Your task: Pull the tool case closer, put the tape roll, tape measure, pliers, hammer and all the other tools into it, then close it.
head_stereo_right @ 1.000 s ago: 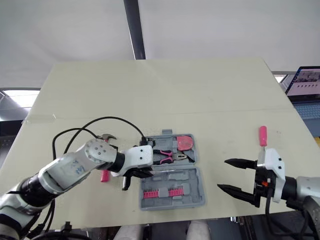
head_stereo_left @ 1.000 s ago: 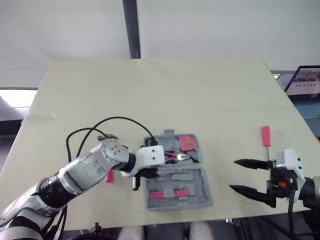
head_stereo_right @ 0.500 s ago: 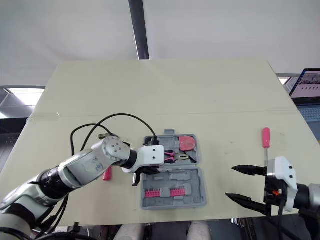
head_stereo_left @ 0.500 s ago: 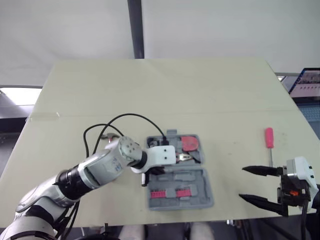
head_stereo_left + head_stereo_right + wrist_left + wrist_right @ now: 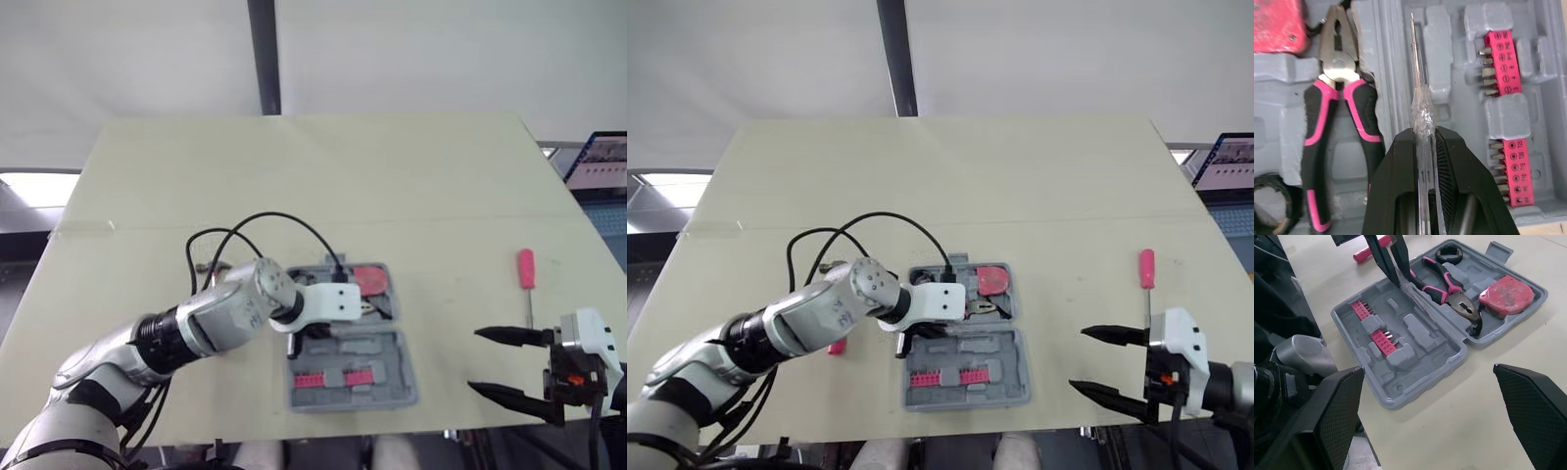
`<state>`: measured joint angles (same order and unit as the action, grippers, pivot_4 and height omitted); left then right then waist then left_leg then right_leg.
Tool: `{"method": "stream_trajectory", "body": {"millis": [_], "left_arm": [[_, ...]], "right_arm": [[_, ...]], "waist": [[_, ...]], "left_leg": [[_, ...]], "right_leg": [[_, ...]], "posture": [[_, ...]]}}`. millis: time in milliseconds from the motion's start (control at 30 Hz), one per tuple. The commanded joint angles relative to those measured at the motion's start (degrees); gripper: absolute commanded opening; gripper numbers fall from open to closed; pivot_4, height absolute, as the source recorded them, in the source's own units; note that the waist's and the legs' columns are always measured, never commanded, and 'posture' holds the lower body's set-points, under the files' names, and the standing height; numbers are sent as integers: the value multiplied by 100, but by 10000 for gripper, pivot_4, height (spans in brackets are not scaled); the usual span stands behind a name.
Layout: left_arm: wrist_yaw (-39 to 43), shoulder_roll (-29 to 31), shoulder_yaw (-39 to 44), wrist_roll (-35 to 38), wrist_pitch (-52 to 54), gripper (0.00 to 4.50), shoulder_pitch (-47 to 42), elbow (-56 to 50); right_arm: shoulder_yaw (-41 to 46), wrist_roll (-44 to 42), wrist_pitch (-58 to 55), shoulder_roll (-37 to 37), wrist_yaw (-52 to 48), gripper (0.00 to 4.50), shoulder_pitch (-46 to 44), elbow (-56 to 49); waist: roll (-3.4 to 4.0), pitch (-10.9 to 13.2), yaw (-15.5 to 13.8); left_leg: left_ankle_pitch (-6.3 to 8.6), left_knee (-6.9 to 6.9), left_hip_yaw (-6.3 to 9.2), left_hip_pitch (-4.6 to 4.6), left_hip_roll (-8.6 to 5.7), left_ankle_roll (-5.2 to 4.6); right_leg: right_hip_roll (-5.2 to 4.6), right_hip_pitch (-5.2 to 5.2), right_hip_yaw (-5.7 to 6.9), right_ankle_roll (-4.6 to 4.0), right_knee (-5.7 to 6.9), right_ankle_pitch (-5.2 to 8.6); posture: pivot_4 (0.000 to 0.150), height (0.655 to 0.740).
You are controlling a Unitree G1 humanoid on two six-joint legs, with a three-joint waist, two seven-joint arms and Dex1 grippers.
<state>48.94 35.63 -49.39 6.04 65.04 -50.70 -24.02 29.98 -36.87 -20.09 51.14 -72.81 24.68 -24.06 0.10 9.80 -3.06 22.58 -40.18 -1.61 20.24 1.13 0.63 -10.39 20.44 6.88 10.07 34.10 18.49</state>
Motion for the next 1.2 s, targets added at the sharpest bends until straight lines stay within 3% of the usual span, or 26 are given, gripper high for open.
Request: {"method": "stream_trajectory", "body": {"millis": [33, 867, 1167, 1200], "left_arm": [[4, -98, -90, -74, 144, 298, -148, -103], [-268, -420, -225, -159, 405, 298, -123, 91], [-585, -766, 330, 108, 1151, 42184, 15, -209], [-656, -778, 440, 123, 1168, 39748, 58, -271]], "right_arm": [[185, -54, -4, 7, 27, 45000, 32, -169], [225, -147, -303, 14, 252, 45000, 44, -448], [246, -171, -368, 12, 253, 45000, 25, -480], [252, -178, -378, 14, 254, 45000, 23, -486]], "waist": [[0, 0, -8], [0, 0, -8], [0, 0, -3], [0, 0, -1]], "left_leg": [[0, -1, 0, 0, 0, 0], [0, -4, 1, 1, 0, -1], [0, -5, 2, 1, 0, -1], [0, -5, 2, 1, 0, -1]], "right_leg": [[0, 0, 0, 0, 0, 0], [0, -1, 0, 0, 3, 0], [0, -1, 1, 0, 4, 0], [0, -1, 0, 0, 4, 0]], "posture": [[1500, 7400], [1500, 7400], [1500, 7400], [1500, 7400]]}}
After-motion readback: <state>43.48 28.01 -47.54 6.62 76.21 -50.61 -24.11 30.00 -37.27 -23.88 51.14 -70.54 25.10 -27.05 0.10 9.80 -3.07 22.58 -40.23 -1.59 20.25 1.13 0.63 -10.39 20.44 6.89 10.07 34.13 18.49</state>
